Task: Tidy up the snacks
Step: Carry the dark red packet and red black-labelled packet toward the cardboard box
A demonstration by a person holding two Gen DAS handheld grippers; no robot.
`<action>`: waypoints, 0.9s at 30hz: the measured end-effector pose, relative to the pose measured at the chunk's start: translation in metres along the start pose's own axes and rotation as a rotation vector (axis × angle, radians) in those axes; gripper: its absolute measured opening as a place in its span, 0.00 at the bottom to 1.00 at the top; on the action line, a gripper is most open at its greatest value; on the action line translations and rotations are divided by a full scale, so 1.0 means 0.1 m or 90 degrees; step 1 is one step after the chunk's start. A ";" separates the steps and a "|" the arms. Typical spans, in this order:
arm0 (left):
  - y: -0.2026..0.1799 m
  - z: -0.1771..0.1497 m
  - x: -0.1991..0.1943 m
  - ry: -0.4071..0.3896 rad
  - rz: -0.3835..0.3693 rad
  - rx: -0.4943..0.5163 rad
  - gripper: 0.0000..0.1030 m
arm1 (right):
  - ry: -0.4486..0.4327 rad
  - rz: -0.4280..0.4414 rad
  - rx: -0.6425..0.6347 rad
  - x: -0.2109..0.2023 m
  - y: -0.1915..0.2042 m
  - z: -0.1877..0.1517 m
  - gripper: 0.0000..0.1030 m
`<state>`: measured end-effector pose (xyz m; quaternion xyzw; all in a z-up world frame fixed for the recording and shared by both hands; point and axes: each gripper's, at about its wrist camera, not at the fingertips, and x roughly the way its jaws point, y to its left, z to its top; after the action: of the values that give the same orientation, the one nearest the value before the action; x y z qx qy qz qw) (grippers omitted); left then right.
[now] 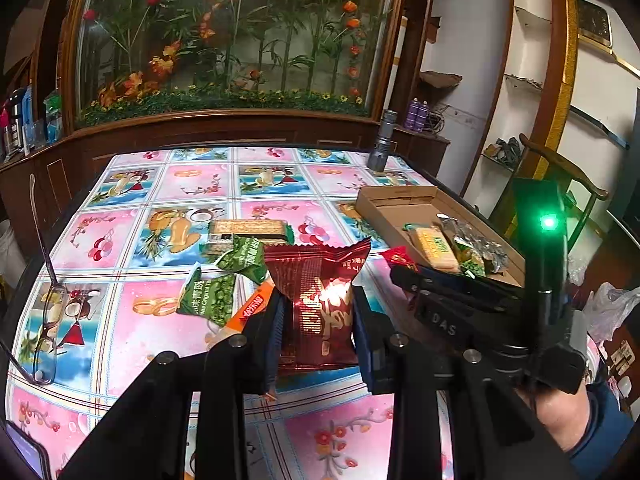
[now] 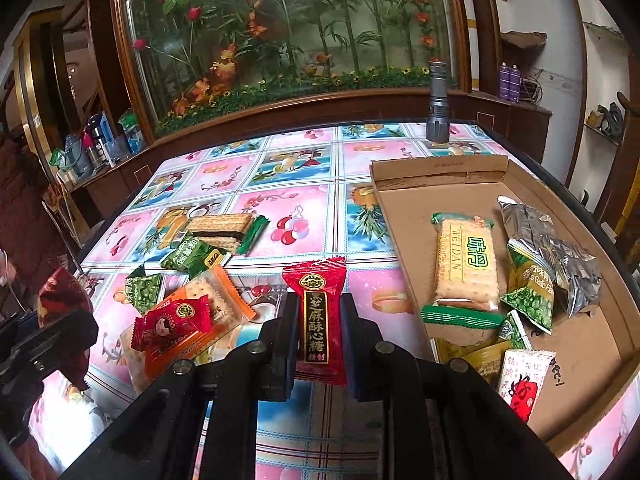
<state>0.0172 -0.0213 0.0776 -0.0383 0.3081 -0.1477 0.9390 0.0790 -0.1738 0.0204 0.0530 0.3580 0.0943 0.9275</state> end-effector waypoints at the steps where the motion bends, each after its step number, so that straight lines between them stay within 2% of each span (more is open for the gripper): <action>1: -0.01 0.00 -0.01 -0.001 -0.002 0.002 0.29 | -0.001 -0.001 0.001 0.00 0.00 0.00 0.20; 6: -0.07 -0.02 -0.05 -0.006 -0.006 0.020 0.29 | -0.008 -0.010 0.008 -0.03 -0.04 0.00 0.20; 12: -0.13 -0.04 -0.11 -0.006 -0.035 0.023 0.29 | -0.007 -0.016 0.027 -0.02 -0.11 0.01 0.20; 21: -0.26 -0.11 -0.20 -0.010 -0.051 0.045 0.29 | -0.005 -0.004 0.040 0.00 0.00 0.00 0.20; 27: -0.22 -0.13 -0.30 -0.027 -0.031 0.028 0.29 | 0.001 0.013 0.035 0.07 0.16 0.00 0.20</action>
<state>-0.0194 -0.0330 0.0877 -0.0285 0.2836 -0.1763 0.9422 0.0818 -0.1564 0.0189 0.0818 0.3606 0.0936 0.9244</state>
